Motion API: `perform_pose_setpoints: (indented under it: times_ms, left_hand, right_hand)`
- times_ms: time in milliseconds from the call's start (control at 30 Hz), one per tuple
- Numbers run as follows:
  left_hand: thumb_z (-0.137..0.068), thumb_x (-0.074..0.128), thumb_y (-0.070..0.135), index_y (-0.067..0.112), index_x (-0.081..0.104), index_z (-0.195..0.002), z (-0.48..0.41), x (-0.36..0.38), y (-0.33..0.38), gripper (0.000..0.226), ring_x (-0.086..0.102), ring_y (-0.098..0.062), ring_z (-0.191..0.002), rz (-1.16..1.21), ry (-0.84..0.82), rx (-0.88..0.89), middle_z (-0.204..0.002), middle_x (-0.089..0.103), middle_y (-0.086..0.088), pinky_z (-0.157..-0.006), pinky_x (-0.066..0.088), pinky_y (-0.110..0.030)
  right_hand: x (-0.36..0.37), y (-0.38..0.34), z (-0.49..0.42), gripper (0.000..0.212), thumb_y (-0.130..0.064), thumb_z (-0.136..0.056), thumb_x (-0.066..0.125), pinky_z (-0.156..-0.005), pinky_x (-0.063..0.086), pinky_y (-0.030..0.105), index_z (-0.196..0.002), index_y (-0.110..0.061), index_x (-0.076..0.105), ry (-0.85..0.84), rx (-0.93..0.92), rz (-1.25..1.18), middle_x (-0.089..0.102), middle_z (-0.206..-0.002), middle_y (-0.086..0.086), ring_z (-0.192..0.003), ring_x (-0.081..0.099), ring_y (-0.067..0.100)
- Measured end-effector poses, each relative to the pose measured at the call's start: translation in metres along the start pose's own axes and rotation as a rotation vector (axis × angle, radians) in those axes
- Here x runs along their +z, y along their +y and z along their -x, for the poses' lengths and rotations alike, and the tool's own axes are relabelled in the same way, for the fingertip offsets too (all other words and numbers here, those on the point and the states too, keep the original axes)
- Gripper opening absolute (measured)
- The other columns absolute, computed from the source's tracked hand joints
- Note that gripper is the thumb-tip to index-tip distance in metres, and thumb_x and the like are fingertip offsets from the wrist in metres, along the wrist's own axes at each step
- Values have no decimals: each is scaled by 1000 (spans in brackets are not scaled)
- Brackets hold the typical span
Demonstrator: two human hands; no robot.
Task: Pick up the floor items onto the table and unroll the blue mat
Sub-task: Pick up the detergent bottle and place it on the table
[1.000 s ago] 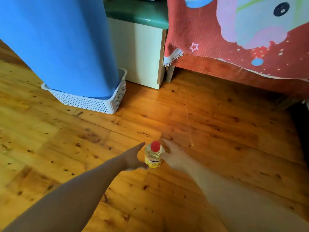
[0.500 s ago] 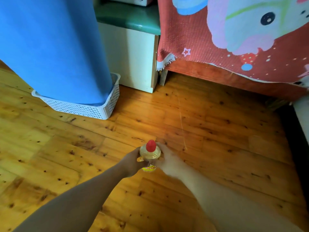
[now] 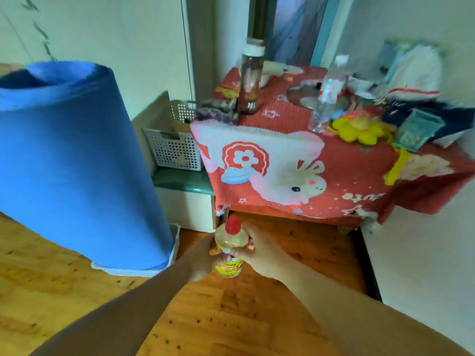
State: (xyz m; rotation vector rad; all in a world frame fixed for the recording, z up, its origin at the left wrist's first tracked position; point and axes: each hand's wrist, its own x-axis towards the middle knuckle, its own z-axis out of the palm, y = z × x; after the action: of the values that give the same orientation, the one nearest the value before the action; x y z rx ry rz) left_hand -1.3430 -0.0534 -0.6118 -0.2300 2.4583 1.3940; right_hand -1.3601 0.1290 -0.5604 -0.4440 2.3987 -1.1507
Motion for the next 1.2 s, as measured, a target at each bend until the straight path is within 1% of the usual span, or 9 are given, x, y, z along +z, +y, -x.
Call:
perform_pose_setpoints:
  times_ms: [167,333,467,633,733,800,900,1067,1200]
  left_hand:
    - [-74,73,28,21,45,-133,19,-64,160,65,55,-19,-119,3,-23,139,-130,58,-3,-103,44,-43]
    - [-62,76,52,37,49,-123,13,-93,275,68,60,-13,-112,2,-55,242,-122,62,7,-98,49,-44]
    - [-62,78,54,40,48,-123,-6,-101,354,70,59,-14,-113,-13,-67,369,-122,62,8,-98,48,-45]
    - [-62,76,43,26,53,-119,22,-94,448,64,61,-25,-110,23,-54,451,-118,64,-5,-96,48,-49]
    - [-74,72,22,39,56,-107,22,-90,478,41,60,-21,-107,35,-64,491,-112,66,3,-96,48,-41]
    - [-81,69,17,44,53,-106,12,-88,490,40,58,-17,-109,42,-94,523,-114,65,6,-95,46,-35]
    - [-84,66,18,34,51,-116,-9,-91,500,38,58,-17,-109,27,-90,517,-117,64,3,-95,47,-35]
    - [-86,64,19,28,51,-121,-70,-108,502,39,56,-17,-112,13,-109,518,-120,63,3,-99,45,-37]
    - [-84,66,13,26,54,-118,-131,-127,497,38,57,-18,-112,71,-132,474,-118,64,2,-100,45,-37]
  right_hand:
    - [-123,-106,35,60,-34,-83,68,-95,44,28,-135,-28,39,91,-45,-30,55,-130,-3,-116,54,16]
    - [-231,-182,69,59,-26,-82,69,-96,47,42,-135,-22,43,238,-134,-79,58,-126,2,-113,56,20]
    - [-303,-212,92,48,-31,-84,67,-91,49,37,-128,-25,47,324,-246,-34,61,-120,0,-108,58,20]
    - [-366,-221,105,47,-35,-87,63,-90,47,33,-129,-25,45,430,-270,50,57,-120,-3,-108,56,19]
    - [-390,-223,103,50,-34,-87,63,-96,46,41,-132,-23,44,458,-265,62,55,-125,1,-112,53,22]
    - [-403,-221,96,48,-34,-88,62,-96,45,42,-131,-20,45,467,-252,72,55,-123,2,-112,53,24]
    - [-417,-219,74,38,-33,-89,62,-91,47,40,-122,-19,48,484,-253,92,56,-113,1,-105,54,24]
    - [-432,-214,13,51,-34,-90,60,-98,44,41,-135,-19,41,478,-218,100,54,-128,3,-114,52,24]
    - [-442,-209,-53,52,-35,-90,60,-87,44,32,-135,-20,39,453,-180,93,52,-122,-2,-106,51,20]
